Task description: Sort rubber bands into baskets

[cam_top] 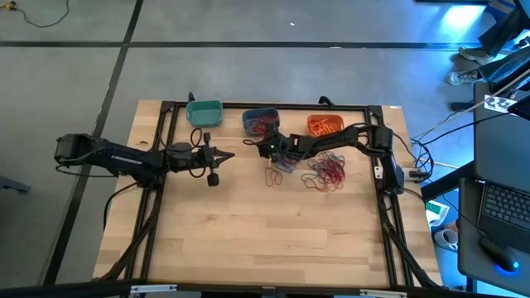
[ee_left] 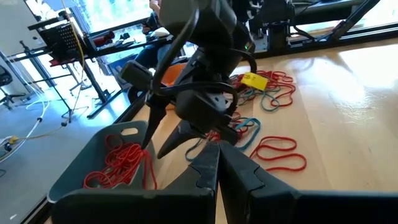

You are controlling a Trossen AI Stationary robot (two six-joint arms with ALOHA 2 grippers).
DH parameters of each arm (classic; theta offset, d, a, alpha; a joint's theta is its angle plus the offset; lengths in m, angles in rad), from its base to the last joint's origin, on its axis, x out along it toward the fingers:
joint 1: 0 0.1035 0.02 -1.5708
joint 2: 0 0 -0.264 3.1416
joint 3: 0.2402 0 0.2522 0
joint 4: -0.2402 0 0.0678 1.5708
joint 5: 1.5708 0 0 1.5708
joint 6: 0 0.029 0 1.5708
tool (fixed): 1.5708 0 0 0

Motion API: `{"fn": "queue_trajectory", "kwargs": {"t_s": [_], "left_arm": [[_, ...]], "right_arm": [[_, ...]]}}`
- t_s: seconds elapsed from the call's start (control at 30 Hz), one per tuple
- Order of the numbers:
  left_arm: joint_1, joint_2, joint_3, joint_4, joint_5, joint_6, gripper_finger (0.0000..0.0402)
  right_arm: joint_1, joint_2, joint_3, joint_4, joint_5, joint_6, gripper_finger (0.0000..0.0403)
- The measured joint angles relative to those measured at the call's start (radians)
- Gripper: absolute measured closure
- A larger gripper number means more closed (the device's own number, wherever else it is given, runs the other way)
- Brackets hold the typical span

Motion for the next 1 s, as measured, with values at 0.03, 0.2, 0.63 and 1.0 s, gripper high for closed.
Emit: {"fn": "queue_trajectory", "kwargs": {"t_s": [0.03, 0.2, 0.63, 1.0], "left_arm": [[0.000, 0.000, 0.000, 0.001, 0.000, 0.000, 0.0396], [0.000, 0.000, 0.000, 0.000, 0.000, 0.001, 0.0396], [0.000, 0.000, 0.000, 0.000, 0.000, 0.004, 0.0396], [0.000, 0.000, 0.000, -0.004, 0.000, 0.013, 0.0396]], "right_arm": [[-0.006, 0.000, 0.000, 0.001, 0.000, 0.000, 0.0279], [-0.028, 0.000, 0.000, 0.012, -0.023, 0.019, 0.0295], [-0.038, 0.005, 0.000, 0.007, -0.053, 0.066, 0.0397], [-0.024, -0.098, 0.000, 0.018, -0.036, 0.098, 0.0398]]}}
